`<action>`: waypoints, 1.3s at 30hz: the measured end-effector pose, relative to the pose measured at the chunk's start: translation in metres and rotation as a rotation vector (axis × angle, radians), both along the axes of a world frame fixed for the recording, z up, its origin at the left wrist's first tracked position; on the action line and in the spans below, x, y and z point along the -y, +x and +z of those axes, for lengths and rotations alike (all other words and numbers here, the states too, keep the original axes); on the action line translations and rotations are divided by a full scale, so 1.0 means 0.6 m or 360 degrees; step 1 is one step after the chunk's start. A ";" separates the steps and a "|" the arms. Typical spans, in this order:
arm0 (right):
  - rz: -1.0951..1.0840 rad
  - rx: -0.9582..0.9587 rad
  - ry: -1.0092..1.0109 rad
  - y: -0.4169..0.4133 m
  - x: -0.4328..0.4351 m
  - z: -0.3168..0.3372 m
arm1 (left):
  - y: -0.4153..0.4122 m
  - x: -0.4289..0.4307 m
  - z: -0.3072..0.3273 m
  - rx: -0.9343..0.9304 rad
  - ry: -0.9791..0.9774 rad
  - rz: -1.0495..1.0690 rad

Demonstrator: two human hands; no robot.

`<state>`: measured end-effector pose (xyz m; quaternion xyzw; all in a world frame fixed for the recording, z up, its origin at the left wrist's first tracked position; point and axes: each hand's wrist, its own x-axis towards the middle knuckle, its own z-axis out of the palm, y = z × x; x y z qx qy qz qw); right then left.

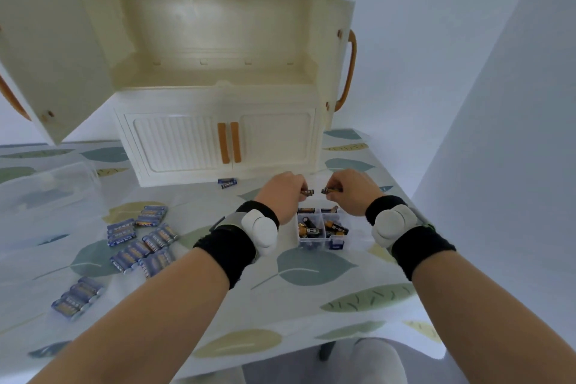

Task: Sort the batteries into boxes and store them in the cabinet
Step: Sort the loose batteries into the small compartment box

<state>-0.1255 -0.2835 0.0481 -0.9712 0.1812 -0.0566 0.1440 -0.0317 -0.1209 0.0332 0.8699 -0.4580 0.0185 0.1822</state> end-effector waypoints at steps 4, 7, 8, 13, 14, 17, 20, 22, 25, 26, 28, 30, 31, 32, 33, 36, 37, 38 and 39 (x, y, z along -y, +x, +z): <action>-0.0009 -0.0037 -0.0034 -0.019 0.007 -0.006 | -0.014 0.013 -0.006 0.0089 0.0165 -0.0022; 0.0013 -0.0062 -0.0040 -0.023 0.006 -0.009 | -0.017 0.016 -0.011 0.0132 0.0320 -0.0012; 0.0023 -0.0064 -0.0033 -0.023 0.005 -0.010 | -0.016 0.016 -0.013 0.0118 0.0336 -0.0003; 0.0045 -0.0053 -0.0039 -0.018 0.000 -0.010 | -0.005 0.008 -0.005 0.0052 0.0244 0.0009; 0.0038 -0.0050 -0.0051 -0.016 0.000 -0.009 | -0.002 0.004 -0.004 0.0052 0.0215 0.0016; 0.0041 -0.0029 -0.0069 -0.003 -0.005 -0.005 | 0.007 -0.012 -0.002 0.0063 0.0172 0.0069; 0.0063 -0.0001 -0.0068 0.017 -0.019 0.001 | 0.022 -0.037 -0.004 0.0068 0.0212 0.0131; 0.0103 0.0032 -0.0057 0.037 -0.036 0.002 | 0.037 -0.058 -0.008 0.0069 0.0252 0.0193; 0.0210 0.0057 -0.0043 0.072 -0.071 -0.001 | 0.066 -0.093 -0.019 0.0020 0.0289 0.0314; 0.0247 0.0049 -0.0039 0.086 -0.085 -0.005 | 0.076 -0.106 -0.023 0.0008 0.0311 0.0360; 0.0310 0.0015 -0.0011 0.110 -0.110 -0.013 | 0.096 -0.130 -0.029 0.0010 0.0332 0.0448; 0.0370 -0.0041 0.0020 0.141 -0.137 -0.026 | 0.119 -0.155 -0.036 -0.0007 0.0319 0.0542; 0.0400 -0.0073 0.0023 0.155 -0.148 -0.032 | 0.129 -0.166 -0.038 -0.0016 0.0316 0.0575; 0.0429 -0.0107 0.0019 0.169 -0.160 -0.037 | 0.139 -0.177 -0.042 -0.0022 0.0321 0.0598; 0.0457 -0.0136 0.0013 0.184 -0.171 -0.042 | 0.149 -0.187 -0.046 -0.0025 0.0329 0.0614; 0.0533 -0.0206 -0.0001 0.227 -0.201 -0.056 | 0.175 -0.211 -0.057 -0.0052 0.0302 0.0665; 0.0552 -0.0220 -0.0007 0.239 -0.209 -0.059 | 0.182 -0.216 -0.061 -0.0062 0.0277 0.0677; 0.0566 -0.0228 -0.0018 0.251 -0.217 -0.062 | 0.189 -0.220 -0.064 -0.0069 0.0251 0.0685; 0.0574 -0.0229 -0.0028 0.261 -0.223 -0.065 | 0.194 -0.222 -0.067 -0.0073 0.0225 0.0682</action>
